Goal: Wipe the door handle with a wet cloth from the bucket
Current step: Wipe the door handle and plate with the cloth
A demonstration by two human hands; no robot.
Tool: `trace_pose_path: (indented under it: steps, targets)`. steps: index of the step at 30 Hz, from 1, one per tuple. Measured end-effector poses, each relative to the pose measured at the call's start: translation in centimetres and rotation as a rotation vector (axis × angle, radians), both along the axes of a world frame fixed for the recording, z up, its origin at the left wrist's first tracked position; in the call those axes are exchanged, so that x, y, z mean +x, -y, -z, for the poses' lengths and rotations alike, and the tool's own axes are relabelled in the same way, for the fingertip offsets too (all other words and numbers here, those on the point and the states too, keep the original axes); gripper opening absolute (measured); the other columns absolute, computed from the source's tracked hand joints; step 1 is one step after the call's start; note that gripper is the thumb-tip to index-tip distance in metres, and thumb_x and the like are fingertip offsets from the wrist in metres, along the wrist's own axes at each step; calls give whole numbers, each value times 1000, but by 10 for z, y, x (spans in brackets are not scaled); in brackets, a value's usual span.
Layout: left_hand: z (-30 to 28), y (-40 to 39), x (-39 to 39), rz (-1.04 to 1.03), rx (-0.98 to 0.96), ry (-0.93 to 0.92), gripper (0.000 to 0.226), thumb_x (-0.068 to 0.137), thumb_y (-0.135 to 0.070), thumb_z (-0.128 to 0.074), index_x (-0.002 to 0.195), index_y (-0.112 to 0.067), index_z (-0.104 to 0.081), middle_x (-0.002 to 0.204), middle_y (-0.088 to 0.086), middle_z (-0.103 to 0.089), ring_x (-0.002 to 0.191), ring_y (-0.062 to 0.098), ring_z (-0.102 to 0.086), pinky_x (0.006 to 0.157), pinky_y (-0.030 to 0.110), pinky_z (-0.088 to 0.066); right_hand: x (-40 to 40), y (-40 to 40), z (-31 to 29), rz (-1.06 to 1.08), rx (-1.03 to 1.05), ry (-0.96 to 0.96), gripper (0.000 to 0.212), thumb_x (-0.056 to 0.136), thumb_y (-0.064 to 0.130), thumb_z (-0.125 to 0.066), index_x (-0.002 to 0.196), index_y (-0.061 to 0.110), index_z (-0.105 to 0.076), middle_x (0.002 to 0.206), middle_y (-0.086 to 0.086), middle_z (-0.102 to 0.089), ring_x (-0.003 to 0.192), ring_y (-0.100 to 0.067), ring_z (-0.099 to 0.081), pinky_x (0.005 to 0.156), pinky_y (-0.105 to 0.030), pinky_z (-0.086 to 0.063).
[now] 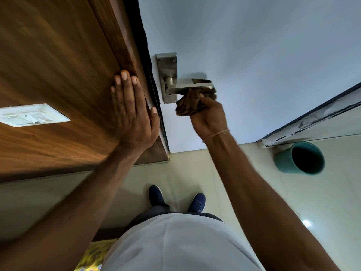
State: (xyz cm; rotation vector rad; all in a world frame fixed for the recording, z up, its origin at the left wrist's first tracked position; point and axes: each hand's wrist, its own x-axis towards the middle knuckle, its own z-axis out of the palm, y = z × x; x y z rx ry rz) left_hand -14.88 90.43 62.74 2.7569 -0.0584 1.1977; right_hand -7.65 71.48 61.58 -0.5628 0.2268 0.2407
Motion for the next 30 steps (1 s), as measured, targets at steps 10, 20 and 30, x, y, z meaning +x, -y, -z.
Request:
trace_pose_path:
  steps: [10, 20, 30]
  targets:
    - [-1, -4, -1, 21, 7, -24, 78, 101, -23, -58, 164, 10, -25, 168, 36, -31, 159, 50, -26, 134, 59, -23, 4, -16, -9, -87, 39, -72, 64, 72, -15, -62, 132, 5, -56, 114, -24, -57, 105, -44, -56, 109, -56, -42]
    - [-2, -10, -3, 19, 24, -20, 74, 105, -27, -51, 164, 9, -26, 167, 34, -33, 160, 47, -24, 135, 56, -22, -3, -54, -23, -115, -17, -173, 62, 88, -17, -34, 140, 8, -55, 108, -20, -61, 88, -32, -66, 76, -41, -64]
    - [-2, -7, -2, 14, 27, -8, 77, 102, -24, -54, 164, 10, -24, 167, 36, -32, 159, 49, -24, 135, 56, -20, 10, 5, -14, -170, -36, -10, 68, 75, -13, -48, 141, 4, -52, 136, -30, -55, 130, -51, -53, 119, -69, -38]
